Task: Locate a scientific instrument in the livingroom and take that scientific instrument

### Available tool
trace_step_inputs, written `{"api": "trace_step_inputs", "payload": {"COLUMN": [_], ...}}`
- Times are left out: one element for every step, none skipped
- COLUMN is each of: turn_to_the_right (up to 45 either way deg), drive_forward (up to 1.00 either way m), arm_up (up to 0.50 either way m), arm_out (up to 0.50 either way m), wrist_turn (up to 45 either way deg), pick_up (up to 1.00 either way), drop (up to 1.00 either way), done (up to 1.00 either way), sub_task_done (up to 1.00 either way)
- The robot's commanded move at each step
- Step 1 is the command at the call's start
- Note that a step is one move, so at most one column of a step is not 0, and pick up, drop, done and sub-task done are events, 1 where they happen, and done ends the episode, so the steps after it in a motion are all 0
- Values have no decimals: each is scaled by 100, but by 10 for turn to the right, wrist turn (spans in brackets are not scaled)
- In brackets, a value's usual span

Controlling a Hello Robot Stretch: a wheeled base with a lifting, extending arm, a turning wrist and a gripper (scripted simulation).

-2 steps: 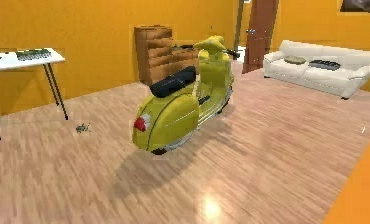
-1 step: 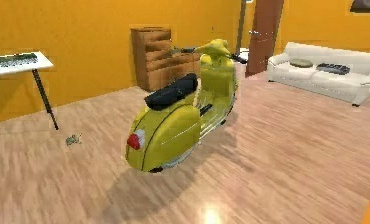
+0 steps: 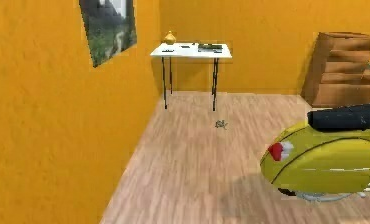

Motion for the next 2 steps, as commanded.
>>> {"api": "trace_step_inputs", "payload": {"turn_to_the_right": [-450,-450], "drive_forward": [0,0], "arm_up": [0,0], "arm_out": [0,0], "wrist_turn": [0,0], "pick_up": [0,0], "drop": [0,0], "done": [0,0], "sub_task_done": [0,0]}}
